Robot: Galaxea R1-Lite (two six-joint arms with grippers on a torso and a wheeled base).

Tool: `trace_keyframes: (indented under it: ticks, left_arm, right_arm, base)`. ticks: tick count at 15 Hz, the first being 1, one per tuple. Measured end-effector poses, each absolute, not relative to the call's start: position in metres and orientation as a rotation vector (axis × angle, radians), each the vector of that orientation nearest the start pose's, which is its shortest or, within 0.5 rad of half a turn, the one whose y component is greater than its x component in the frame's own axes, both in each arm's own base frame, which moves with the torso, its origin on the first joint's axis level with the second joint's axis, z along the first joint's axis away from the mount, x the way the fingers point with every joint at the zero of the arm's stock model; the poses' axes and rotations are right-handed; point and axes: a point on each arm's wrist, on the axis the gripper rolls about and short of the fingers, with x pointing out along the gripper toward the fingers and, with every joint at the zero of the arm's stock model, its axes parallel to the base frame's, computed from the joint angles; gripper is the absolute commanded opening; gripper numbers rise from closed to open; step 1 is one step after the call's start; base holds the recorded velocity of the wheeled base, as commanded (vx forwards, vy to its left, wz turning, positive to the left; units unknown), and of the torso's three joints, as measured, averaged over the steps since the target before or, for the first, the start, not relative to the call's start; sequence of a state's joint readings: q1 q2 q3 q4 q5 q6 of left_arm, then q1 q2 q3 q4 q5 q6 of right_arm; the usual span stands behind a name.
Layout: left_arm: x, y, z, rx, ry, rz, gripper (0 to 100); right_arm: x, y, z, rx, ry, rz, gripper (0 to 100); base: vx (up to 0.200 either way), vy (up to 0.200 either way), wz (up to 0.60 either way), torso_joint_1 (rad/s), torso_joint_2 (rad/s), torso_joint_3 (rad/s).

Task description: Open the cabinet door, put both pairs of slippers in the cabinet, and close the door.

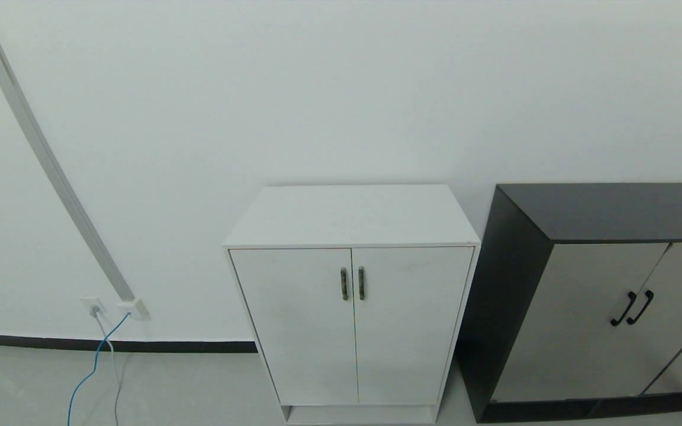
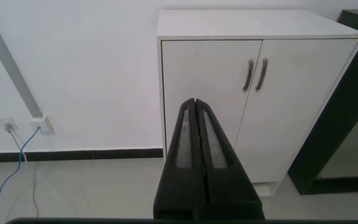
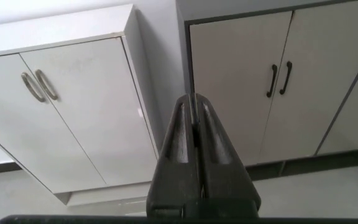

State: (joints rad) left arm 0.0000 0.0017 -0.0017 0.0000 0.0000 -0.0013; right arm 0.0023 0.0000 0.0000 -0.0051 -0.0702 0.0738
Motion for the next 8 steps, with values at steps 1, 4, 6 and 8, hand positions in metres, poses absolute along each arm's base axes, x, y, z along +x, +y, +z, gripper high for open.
trace_keyframes:
  ticks: [1,4,6,8]
  left_arm:
    - [-0.0228,0.0000,0.0760,-0.001,0.000,0.000,0]
    - [-0.0228,0.0000,0.0760,-0.001,0.000,0.000,0]
    - [-0.0228,0.0000,0.0760,-0.001,0.000,0.000,0]
    - [-0.0228,0.0000,0.0760,-0.001,0.000,0.000,0]
  right_arm:
    - [-0.0228,-0.0016,0.0759,0.068,-0.006,-0.065,0]
    - [-0.0228,-0.0012,0.0759,0.061,-0.005,-0.049,0]
    - [-0.0228,-0.0009,0.0759,0.062,-0.005,-0.037,0]
    - [-0.0228,-0.0009,0.0759,0.063,-0.005,-0.035,0]
  base:
    - [0.000,0.000,0.00,0.000,0.00,0.000]
    - [0.000,0.000,0.00,0.000,0.00,0.000]
    - [0.000,0.000,0.00,0.000,0.00,0.000]
    - [0.000,0.000,0.00,0.000,0.00,0.000]
